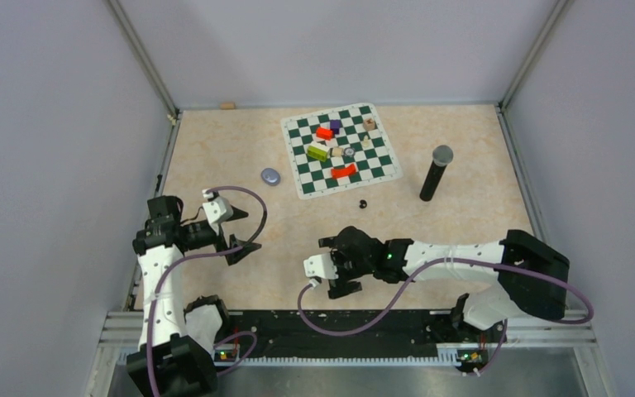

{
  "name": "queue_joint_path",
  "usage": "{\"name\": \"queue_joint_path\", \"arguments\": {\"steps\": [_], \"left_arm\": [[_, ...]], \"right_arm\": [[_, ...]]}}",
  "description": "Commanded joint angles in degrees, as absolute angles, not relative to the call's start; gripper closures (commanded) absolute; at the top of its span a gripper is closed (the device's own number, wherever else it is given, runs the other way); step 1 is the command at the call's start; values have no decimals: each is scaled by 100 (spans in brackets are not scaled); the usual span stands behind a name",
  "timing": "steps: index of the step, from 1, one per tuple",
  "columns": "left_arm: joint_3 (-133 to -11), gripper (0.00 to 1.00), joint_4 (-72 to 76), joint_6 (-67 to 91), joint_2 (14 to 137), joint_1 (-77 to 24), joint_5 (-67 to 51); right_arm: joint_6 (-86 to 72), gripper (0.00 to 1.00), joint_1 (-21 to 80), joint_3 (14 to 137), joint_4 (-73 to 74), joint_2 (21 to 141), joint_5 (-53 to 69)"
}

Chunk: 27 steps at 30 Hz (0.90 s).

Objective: Insert the wireless bluetooth earbuds into the charging case
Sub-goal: Pick up the charging case at the center of the board.

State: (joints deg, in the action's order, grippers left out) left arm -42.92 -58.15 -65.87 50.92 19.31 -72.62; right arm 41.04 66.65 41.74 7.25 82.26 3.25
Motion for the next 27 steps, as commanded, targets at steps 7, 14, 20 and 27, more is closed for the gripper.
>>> {"name": "queue_joint_path", "arguments": {"steps": [7,14,20,27], "left_arm": [[-4514,1,-6033,-6854,5080,2010,-7501],[-4529,1,-6150,-6978,5098,2065,-7554],[-4529,1,-6179,-7022,5123,2073,-7580],[-4561,1,-6243,-7083,5220,2069,-7600]], "right_arm": [[4586,1,6729,3974,-231,8173,-726],[4742,1,6356,3840,-740,8032,-1310],[4196,1,6064,4102,-106,7577,-271],[4129,1,6357,4155,365,7605,526]]}}
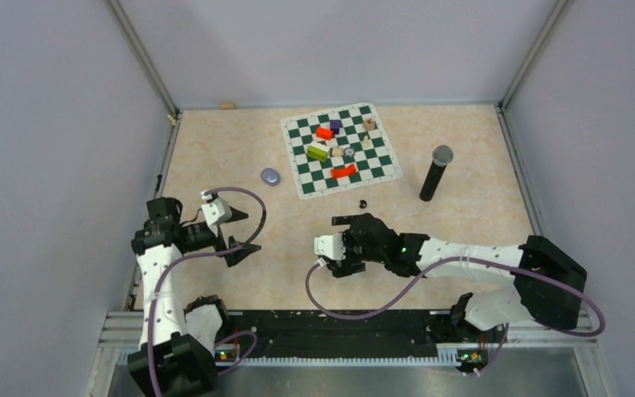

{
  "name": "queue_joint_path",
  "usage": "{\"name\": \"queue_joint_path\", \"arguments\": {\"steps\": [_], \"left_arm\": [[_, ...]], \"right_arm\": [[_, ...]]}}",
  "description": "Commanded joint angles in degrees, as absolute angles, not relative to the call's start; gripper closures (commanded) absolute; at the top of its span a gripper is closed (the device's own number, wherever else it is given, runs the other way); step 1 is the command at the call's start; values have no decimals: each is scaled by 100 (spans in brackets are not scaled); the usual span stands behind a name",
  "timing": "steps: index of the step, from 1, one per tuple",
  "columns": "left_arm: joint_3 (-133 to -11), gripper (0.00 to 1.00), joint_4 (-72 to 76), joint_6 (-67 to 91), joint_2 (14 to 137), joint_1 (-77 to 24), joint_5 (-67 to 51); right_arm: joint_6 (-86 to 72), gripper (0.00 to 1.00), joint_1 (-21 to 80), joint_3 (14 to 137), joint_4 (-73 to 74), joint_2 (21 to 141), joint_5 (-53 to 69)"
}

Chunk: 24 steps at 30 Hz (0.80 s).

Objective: Insert the wireless bluetooth earbuds into the charging case
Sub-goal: Pick up the charging case at the center of the board.

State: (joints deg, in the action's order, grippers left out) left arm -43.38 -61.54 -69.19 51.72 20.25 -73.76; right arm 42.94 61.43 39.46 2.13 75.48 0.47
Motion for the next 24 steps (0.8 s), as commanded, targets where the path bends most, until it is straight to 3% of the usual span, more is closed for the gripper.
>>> {"name": "queue_joint_path", "arguments": {"steps": [1,8,24], "left_arm": [[-4567,1,-6247,-7084,5231,2070,-7596],[-4592,1,-6289,-7118,5285,2074,-7599],[-4606,1,-6483,-7354,5264,2100,-7620]], "right_arm": [[4131,1,6428,4158,320,7695,456],[4119,1,6870,4214,-342,8349,-612],[4570,1,6695,3988,-872,8573,-1479]]}}
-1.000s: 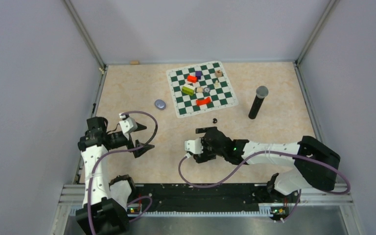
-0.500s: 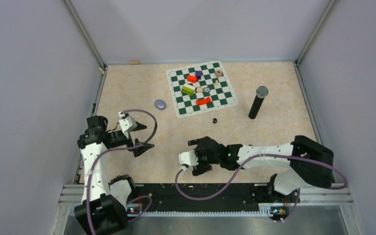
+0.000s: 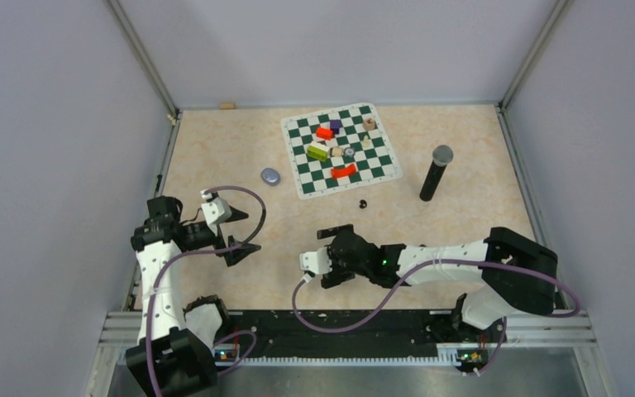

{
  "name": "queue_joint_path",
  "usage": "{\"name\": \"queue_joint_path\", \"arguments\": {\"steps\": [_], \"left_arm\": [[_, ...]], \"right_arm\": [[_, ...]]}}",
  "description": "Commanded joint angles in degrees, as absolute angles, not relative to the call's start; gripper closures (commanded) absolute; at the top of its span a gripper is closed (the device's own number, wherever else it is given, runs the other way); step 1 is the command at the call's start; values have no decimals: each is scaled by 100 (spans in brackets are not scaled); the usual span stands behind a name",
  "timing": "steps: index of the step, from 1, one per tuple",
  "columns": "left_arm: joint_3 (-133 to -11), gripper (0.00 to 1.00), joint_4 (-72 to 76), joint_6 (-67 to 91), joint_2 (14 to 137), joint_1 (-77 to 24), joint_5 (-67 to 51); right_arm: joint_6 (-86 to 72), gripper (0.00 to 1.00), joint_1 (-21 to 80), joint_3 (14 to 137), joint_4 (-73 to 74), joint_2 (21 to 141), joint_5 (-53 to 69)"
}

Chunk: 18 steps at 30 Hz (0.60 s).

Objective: Insert the wireless bluetooth earbuds into the charging case
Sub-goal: Pick up the charging case at the center of the board.

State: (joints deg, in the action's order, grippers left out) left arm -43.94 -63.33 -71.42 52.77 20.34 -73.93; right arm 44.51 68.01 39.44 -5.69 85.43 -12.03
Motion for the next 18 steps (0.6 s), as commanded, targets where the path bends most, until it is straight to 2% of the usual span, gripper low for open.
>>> {"name": "queue_joint_path", "arguments": {"steps": [1,10,16,18], "left_arm": [[-4611,1,-6496,-7363,5266,2108,-7626],[-4615,1,-6597,-7488,5273,2136,-7655],[-4623,1,-6618,-7510,5295,2152,-7650],[-4647,1,-6651,-7548,5299,2152,-7657]], "right_arm": [[4563,1,6641,3978,-870,8548,-1474],[4289,1,6132,4063,-667,8192,-1360],[3267,1,5814,4588,465,7817,313],[3300,1,5811,4565,501,7870,426]]}}
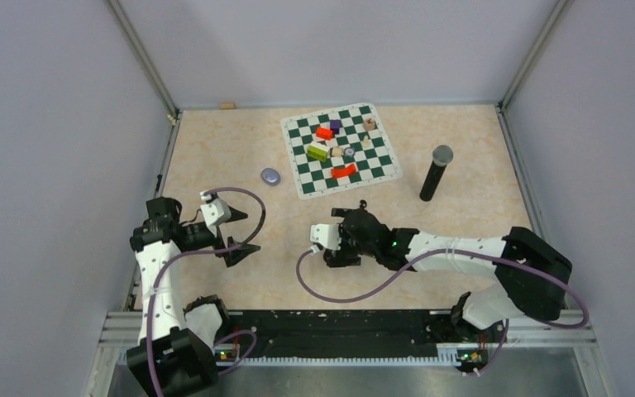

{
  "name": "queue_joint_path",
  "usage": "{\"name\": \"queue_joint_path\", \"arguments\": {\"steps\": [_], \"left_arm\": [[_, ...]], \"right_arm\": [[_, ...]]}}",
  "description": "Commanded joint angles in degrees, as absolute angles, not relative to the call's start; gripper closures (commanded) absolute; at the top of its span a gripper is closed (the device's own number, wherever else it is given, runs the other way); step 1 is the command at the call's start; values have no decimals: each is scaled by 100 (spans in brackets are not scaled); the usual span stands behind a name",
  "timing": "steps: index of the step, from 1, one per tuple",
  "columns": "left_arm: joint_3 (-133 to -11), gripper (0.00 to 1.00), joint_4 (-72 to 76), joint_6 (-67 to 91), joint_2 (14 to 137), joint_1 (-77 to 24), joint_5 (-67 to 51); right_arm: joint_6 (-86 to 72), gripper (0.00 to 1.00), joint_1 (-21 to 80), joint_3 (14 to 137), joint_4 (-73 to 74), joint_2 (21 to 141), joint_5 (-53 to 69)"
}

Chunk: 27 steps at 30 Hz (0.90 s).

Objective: Insert the wireless bluetooth earbuds into the charging case
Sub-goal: Pick up the charging case at the center of the board.

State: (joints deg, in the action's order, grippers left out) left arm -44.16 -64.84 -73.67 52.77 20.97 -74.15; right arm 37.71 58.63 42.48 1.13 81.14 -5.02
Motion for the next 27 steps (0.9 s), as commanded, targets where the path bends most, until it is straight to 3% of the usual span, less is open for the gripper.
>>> {"name": "queue_joint_path", "arguments": {"steps": [1,5,15,27], "left_arm": [[-4646,1,-6676,-7568,5298,2161,-7658],[-4632,1,-6701,-7601,5295,2168,-7681],[-4650,1,-6823,-7740,5324,2188,-7699],[-4667,1,-6863,-7794,5389,2199,-7720]], "right_arm": [[3368,1,5813,4522,436,7956,275],[3694,1,5812,4406,124,8344,-395],[3761,1,5817,4398,53,8717,-575],[3289,1,5817,4443,-1010,9122,-1314]]}}
